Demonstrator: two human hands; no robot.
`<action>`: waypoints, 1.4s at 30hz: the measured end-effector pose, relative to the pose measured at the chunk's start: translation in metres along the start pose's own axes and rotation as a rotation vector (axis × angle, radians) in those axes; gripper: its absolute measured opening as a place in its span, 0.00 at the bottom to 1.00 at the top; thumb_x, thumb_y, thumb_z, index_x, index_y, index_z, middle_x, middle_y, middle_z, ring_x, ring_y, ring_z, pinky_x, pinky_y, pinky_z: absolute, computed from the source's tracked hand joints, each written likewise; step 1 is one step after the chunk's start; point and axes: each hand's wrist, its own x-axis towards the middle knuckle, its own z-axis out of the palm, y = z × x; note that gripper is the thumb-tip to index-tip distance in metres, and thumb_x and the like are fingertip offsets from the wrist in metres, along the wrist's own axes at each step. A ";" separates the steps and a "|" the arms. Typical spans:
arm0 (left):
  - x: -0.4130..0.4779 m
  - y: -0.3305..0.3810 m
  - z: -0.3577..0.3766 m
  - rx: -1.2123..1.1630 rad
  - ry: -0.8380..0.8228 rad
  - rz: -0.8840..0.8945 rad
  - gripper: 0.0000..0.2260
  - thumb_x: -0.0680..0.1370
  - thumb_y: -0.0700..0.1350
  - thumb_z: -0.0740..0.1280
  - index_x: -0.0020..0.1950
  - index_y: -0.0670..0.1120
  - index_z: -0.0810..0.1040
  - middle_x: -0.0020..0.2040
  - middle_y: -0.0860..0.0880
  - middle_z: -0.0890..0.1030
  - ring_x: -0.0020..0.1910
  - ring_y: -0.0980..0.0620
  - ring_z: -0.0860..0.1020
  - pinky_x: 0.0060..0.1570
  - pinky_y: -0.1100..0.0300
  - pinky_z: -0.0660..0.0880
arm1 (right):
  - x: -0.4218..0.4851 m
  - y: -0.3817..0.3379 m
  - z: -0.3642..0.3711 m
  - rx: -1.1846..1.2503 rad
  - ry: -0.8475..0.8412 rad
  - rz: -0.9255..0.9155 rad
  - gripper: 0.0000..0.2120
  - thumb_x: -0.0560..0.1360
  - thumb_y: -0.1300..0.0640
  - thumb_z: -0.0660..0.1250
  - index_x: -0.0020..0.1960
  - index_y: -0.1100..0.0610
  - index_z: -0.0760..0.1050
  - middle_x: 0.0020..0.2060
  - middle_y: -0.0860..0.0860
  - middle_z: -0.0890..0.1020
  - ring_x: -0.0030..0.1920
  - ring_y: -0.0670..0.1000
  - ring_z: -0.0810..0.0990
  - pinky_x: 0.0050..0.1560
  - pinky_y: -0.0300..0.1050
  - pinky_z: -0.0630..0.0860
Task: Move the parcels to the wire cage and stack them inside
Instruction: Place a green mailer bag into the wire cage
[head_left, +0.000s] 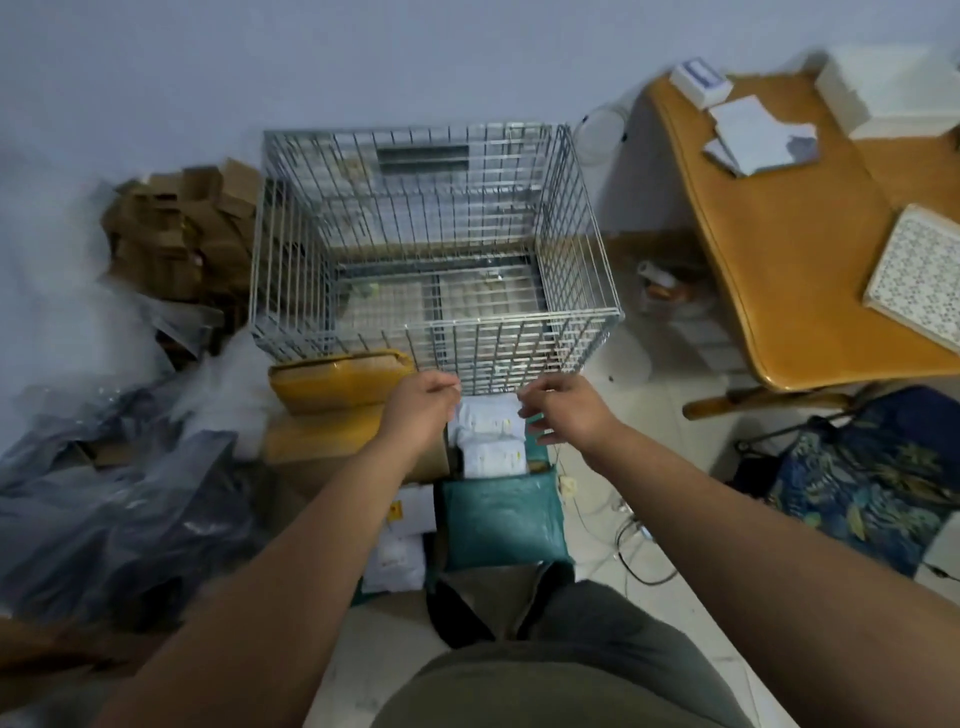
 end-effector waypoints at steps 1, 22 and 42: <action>0.004 -0.004 0.007 0.009 -0.004 -0.001 0.08 0.83 0.43 0.67 0.60 0.46 0.83 0.56 0.46 0.86 0.53 0.47 0.84 0.45 0.60 0.73 | 0.006 0.007 -0.002 -0.009 0.000 0.011 0.05 0.83 0.58 0.68 0.54 0.60 0.79 0.46 0.58 0.84 0.39 0.55 0.80 0.43 0.48 0.77; 0.072 -0.153 0.135 0.026 0.235 -0.429 0.19 0.80 0.54 0.71 0.67 0.47 0.79 0.57 0.50 0.81 0.55 0.50 0.78 0.54 0.60 0.73 | 0.190 0.186 -0.032 -0.150 -0.201 0.303 0.15 0.77 0.54 0.74 0.61 0.54 0.73 0.50 0.59 0.79 0.43 0.58 0.80 0.41 0.49 0.78; 0.258 -0.529 0.241 -0.132 0.007 -0.686 0.33 0.77 0.56 0.76 0.78 0.44 0.71 0.70 0.46 0.79 0.63 0.45 0.80 0.64 0.53 0.77 | 0.424 0.524 0.086 -0.457 0.064 0.522 0.62 0.69 0.37 0.78 0.85 0.54 0.39 0.80 0.62 0.56 0.80 0.67 0.59 0.78 0.64 0.61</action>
